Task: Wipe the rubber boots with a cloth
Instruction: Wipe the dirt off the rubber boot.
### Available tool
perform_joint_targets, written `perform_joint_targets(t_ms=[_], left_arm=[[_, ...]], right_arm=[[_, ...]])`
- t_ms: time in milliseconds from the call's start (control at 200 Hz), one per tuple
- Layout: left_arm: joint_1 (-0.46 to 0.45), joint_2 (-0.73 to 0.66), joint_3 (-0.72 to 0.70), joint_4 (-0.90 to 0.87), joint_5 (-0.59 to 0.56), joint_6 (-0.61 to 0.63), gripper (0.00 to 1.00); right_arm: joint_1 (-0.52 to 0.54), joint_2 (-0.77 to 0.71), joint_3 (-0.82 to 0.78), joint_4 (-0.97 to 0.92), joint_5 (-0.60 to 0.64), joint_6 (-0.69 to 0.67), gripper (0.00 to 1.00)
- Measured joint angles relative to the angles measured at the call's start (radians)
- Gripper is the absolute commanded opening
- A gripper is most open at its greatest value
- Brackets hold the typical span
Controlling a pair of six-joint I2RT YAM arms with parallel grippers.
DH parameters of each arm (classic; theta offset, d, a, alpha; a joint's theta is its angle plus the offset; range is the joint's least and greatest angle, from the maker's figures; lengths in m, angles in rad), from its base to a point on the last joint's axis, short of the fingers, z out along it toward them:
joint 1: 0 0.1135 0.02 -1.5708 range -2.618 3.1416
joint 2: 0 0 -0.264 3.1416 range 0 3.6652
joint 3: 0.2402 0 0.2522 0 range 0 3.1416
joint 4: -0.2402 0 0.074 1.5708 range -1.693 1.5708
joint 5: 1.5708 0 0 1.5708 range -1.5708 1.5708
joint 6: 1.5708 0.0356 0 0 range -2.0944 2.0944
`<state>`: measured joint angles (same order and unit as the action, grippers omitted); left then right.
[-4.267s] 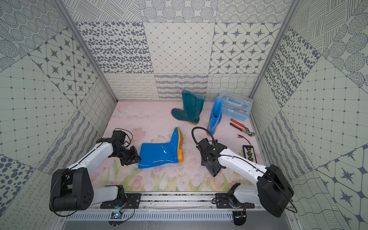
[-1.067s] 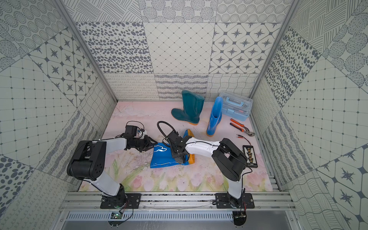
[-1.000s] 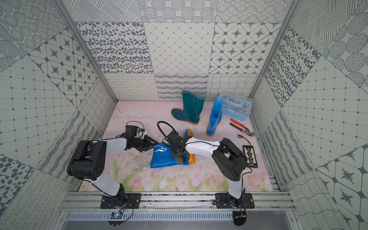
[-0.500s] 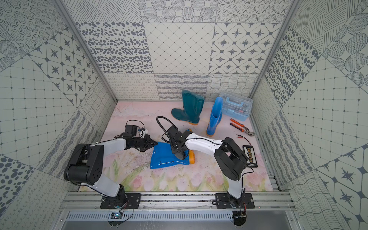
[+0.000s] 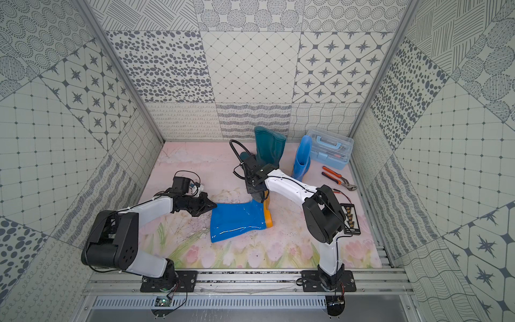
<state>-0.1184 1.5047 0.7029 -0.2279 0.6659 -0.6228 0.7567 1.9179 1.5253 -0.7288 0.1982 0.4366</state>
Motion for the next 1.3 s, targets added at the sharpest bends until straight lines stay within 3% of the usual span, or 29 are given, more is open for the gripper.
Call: perform_joint_targets(t_ms=[255,485,735,1025,1160,1301], left_arm=[[0.0,-0.001,-0.005,0.0,-0.003,0.002,0.0],[0.0,-0.012,-0.014,-0.001,-0.008,0.001,0.0],[0.0,-0.032,-0.027,-0.018,-0.036,0.002,0.0],[-0.005,-0.049,-0.03,-0.022,-0.018,0.002,0.0],[-0.007,-0.052,-0.027,-0.025,-0.015,0.002,0.0],[-0.007,-0.052,-0.024,-0.03,-0.022,0.002,0.0]], right_arm=[[0.156,0.001,-0.037,0.042,-0.037,0.065,0.0],[0.326,0.078,-0.025,0.213,-0.19,0.169,0.0],[0.27,0.121,-0.069,0.289,-0.277,0.23,0.0],[0.055,-0.156,-0.366,0.259,-0.254,0.222,0.0],[0.052,-0.237,-0.356,0.214,-0.192,0.208,0.0],[0.116,-0.161,-0.274,0.208,-0.167,0.214,0.0]])
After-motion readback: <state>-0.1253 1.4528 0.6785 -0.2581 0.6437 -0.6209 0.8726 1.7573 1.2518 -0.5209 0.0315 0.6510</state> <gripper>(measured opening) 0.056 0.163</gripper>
